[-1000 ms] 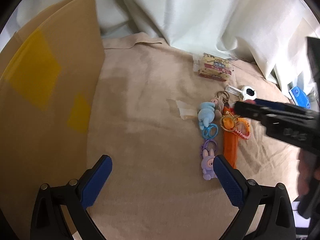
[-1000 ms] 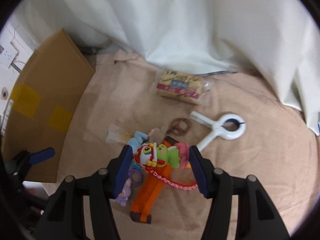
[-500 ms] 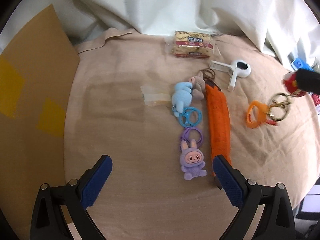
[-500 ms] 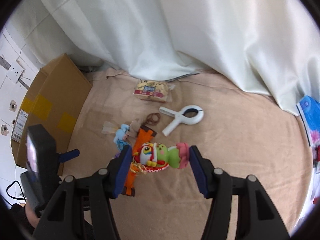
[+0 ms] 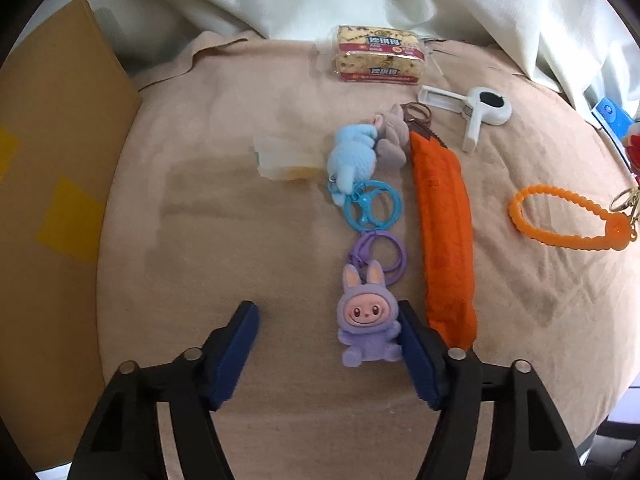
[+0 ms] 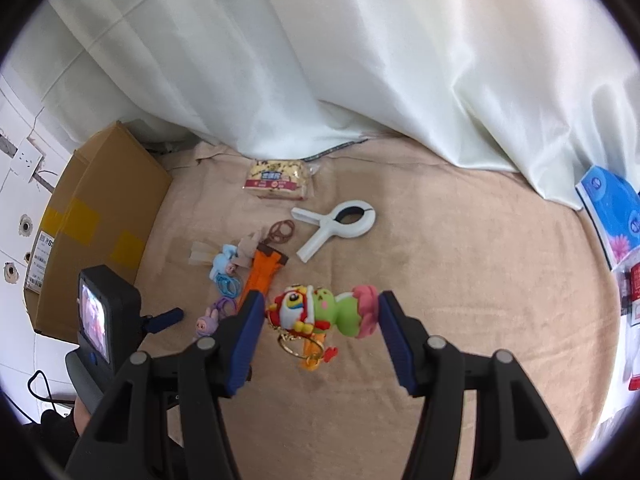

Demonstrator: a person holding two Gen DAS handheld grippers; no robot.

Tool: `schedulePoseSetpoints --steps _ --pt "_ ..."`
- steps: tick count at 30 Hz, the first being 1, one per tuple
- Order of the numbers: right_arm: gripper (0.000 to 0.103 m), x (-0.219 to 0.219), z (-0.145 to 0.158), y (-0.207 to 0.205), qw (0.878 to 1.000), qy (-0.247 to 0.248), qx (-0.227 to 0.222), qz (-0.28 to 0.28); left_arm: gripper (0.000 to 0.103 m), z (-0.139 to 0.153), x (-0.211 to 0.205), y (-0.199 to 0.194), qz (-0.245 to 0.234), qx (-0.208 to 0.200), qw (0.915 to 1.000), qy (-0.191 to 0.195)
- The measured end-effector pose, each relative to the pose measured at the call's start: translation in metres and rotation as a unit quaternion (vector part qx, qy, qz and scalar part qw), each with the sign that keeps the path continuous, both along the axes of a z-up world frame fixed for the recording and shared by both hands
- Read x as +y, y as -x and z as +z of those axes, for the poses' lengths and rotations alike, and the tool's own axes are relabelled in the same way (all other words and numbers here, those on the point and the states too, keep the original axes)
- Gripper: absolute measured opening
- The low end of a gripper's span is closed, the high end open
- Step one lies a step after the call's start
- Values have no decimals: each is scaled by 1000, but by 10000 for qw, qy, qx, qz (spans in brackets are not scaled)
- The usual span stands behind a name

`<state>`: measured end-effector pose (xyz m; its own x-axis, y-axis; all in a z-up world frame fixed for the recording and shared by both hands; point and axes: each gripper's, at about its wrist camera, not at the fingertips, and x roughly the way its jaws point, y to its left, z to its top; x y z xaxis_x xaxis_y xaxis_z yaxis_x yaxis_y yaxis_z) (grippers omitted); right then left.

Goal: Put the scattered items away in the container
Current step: 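Grasp the red-green plush keychain with the right gripper and lift it, then grasp the purple bunny keychain with left gripper while right holds plush keychain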

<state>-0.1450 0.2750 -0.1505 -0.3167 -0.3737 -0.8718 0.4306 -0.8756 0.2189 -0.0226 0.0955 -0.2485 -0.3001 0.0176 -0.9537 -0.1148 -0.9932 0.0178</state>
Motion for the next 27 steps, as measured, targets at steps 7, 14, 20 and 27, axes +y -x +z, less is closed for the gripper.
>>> schedulePoseSetpoints --steps 7,14,20,27 --pt "62 -2 -3 -3 10000 50 -52 46 41 2 9 -2 -197 36 9998 -66" --pt "62 -1 3 -2 9999 121 -12 70 29 7 1 -1 -388 69 9984 -398" --pt "62 0 26 -1 9992 332 153 134 29 66 -16 -3 -220 444 9978 -446" --pt "62 -13 61 -3 9965 581 484 364 29 135 -41 -1 -35 1011 9945 -286"
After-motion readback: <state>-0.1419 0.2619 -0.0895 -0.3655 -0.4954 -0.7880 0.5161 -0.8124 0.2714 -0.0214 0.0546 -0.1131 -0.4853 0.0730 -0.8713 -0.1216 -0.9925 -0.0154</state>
